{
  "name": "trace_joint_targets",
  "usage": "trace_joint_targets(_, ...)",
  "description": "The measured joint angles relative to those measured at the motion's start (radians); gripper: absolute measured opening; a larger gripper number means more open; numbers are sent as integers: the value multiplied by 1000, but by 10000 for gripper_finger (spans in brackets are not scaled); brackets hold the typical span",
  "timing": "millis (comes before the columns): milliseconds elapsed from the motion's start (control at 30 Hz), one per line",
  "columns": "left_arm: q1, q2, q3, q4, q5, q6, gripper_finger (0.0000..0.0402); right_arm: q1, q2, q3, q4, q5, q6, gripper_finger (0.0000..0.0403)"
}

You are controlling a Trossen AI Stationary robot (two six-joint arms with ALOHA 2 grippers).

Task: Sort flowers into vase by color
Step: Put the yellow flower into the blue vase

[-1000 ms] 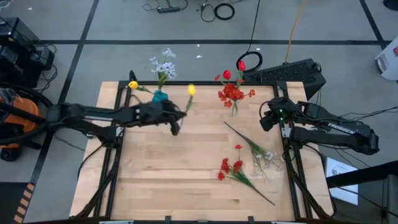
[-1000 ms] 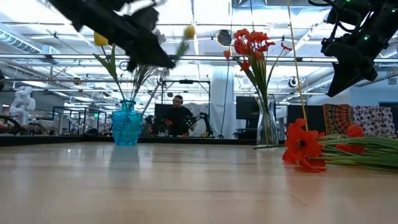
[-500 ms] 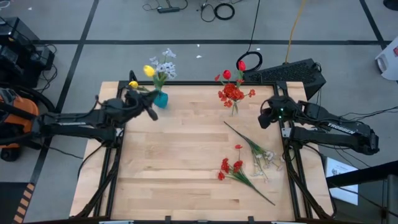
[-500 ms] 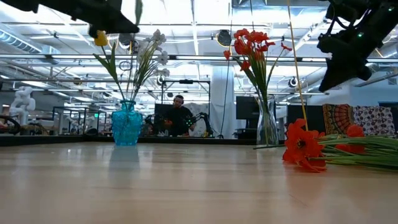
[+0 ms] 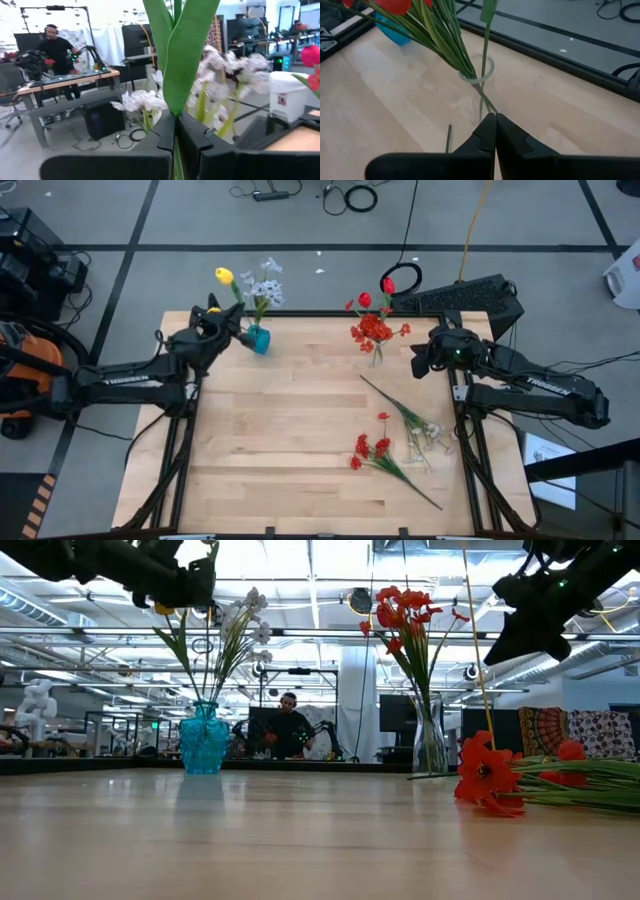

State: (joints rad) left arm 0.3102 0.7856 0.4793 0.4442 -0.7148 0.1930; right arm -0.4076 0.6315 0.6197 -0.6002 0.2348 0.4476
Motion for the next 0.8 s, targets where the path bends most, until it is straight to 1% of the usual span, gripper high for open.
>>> trace_joint_targets(67,24,14,0,23,7,5,11,0,2,0,0,0,-7,0)
trace_joint_targets(233,62,57,0,22,35,-3,12,0,16,0,0,0,-18,0)
trace_joint_targets(467,91,131,0,20,37,-29,13,0,48,0,-1,0,-18,0)
trace_joint_targets(633,105,155,-5,25,28,-51,13,0,77,0,-2,0,-18,0)
trace_joint_targets(700,110,154,-40,73,10,-62,13,0,88,0,-1,0,-18,0)
trace_joint_targets(800,110,155,-129,197,-8,-100,13,0,106,0,-2,0,-18,0)
